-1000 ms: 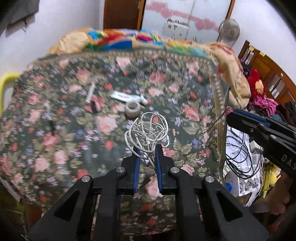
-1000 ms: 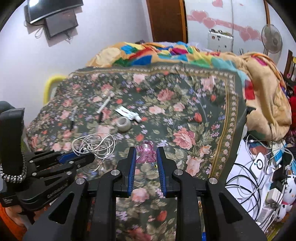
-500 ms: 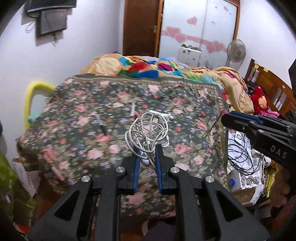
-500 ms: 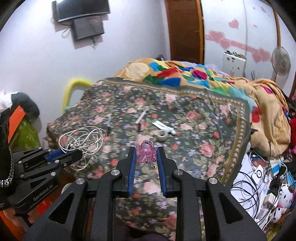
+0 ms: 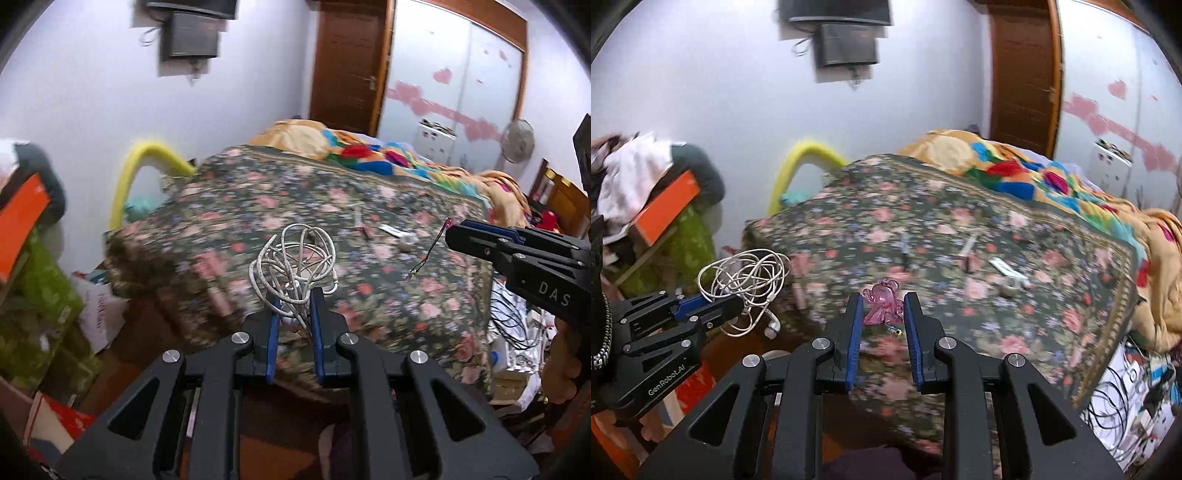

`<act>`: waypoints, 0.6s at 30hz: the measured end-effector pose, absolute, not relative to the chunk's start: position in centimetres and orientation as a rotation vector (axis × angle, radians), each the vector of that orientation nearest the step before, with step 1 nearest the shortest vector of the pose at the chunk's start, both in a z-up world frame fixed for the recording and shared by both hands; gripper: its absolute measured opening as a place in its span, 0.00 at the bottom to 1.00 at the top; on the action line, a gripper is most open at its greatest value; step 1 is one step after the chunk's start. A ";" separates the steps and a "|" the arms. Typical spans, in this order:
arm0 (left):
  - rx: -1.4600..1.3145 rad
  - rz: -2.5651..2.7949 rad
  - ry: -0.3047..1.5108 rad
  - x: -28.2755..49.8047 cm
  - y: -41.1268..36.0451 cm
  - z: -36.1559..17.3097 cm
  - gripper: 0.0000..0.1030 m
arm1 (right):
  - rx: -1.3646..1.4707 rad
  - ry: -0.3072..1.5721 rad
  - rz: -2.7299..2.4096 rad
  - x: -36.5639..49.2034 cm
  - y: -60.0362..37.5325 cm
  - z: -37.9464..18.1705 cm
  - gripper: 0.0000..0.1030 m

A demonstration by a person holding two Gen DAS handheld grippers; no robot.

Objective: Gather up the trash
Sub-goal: 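Carry earphones and trinket to the white bin with both grippers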

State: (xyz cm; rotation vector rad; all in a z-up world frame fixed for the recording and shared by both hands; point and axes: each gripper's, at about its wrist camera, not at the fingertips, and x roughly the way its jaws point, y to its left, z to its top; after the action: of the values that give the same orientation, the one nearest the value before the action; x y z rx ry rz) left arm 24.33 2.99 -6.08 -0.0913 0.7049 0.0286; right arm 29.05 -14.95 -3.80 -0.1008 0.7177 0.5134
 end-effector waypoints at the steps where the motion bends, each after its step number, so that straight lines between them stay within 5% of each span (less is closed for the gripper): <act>1: -0.095 0.042 0.705 23.8 3.9 -6.1 0.14 | -0.112 0.715 0.530 28.7 -13.9 -3.8 0.20; 18: -0.218 0.298 0.778 15.3 18.3 -11.2 0.14 | -0.248 0.833 0.785 24.5 2.9 -8.5 0.20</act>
State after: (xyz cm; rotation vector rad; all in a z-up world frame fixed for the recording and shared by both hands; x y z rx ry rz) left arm 15.26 18.33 -11.16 -0.2178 0.7777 0.2979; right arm 24.51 2.92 -8.46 -0.2478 0.8333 0.7849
